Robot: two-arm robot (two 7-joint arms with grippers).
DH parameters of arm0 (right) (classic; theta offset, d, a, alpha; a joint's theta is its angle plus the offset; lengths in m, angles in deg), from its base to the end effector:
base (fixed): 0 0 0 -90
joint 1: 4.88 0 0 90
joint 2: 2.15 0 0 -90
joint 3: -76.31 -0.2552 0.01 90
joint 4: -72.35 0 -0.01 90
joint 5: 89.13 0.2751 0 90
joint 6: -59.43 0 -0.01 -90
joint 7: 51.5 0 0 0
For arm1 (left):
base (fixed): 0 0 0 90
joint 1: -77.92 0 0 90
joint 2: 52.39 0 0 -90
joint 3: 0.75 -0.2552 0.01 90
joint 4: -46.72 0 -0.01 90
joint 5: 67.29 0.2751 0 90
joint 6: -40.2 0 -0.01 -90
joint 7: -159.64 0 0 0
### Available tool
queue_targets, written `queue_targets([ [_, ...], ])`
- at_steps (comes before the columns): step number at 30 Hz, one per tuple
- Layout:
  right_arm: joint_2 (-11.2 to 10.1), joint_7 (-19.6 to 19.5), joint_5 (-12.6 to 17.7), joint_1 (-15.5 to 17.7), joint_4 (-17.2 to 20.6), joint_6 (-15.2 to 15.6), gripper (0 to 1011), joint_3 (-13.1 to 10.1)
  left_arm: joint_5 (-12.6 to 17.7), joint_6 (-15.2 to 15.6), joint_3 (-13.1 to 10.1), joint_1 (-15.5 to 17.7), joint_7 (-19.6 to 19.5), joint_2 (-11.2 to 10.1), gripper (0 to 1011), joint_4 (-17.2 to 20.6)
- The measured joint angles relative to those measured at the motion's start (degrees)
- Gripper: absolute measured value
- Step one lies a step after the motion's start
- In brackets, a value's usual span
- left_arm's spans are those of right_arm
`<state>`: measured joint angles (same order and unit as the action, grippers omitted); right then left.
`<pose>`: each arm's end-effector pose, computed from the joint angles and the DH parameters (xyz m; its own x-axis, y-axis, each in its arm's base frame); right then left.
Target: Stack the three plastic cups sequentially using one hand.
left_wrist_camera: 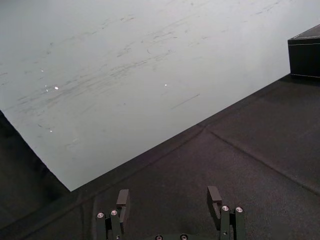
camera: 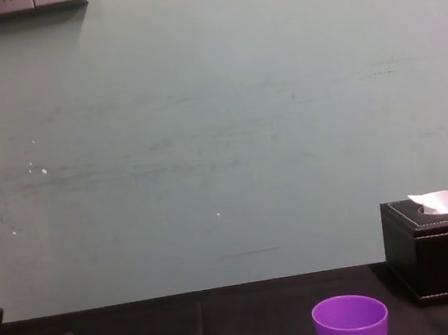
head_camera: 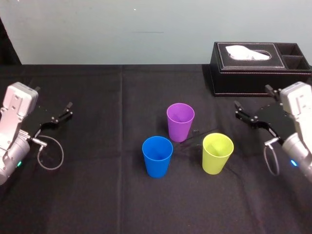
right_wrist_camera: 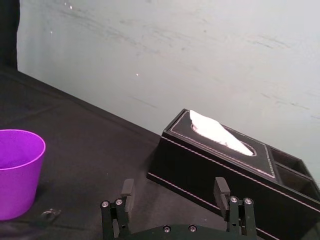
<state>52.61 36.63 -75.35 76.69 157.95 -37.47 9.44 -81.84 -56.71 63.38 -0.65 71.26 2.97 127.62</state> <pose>0.3111 -0.0710 -0.2570 0.2820 -0.8824 0.3766 0.9556 0.2935 -0.0279 0.3205 0.0717 -0.2678 0.2924 0.8803 0.3736 -0.9552 0.2875 0.0703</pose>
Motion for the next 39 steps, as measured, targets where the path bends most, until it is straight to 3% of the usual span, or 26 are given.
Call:
queue_targets([
  [7, -4.48, 3.75, 4.35, 6.15, 6.07, 1.93, 1004, -3.65, 0.0, 0.0, 0.0, 0.0, 0.0, 0.0, 1011, 0.0],
  [9, -7.55, 7.37, 7.79, 10.11, 8.86, 2.79, 1004, -5.59, 0.0, 0.0, 0.0, 0.0, 0.0, 0.0, 1011, 0.0],
  [14, -11.38, 12.52, 11.62, 15.24, 11.79, 2.69, 1004, -7.92, 0.0, 0.0, 0.0, 0.0, 0.0, 0.0, 1011, 0.0],
  [19, -14.39, 17.12, 12.75, 19.03, 13.45, 1.49, 1004, -9.0, 0.0, 0.0, 0.0, 0.0, 0.0, 0.0, 1011, 0.0],
  [28, -15.19, 24.38, 16.42, 20.96, 13.71, 0.2, 1004, -9.86, 0.0, 0.0, 0.0, 0.0, 0.0, 0.0, 1011, 0.0],
  [34, -13.49, 26.42, 17.27, 20.41, 13.36, 0.28, 1004, -9.79, 0.0, 0.0, 0.0, 0.0, 0.0, 0.0, 1012, 0.0],
  [39, -11.9, 27.92, 16.16, 18.97, 12.93, 1.1, 1004, -8.46, 0.0, 0.0, 0.0, 0.0, 0.0, 0.0, 1011, 0.0],
])
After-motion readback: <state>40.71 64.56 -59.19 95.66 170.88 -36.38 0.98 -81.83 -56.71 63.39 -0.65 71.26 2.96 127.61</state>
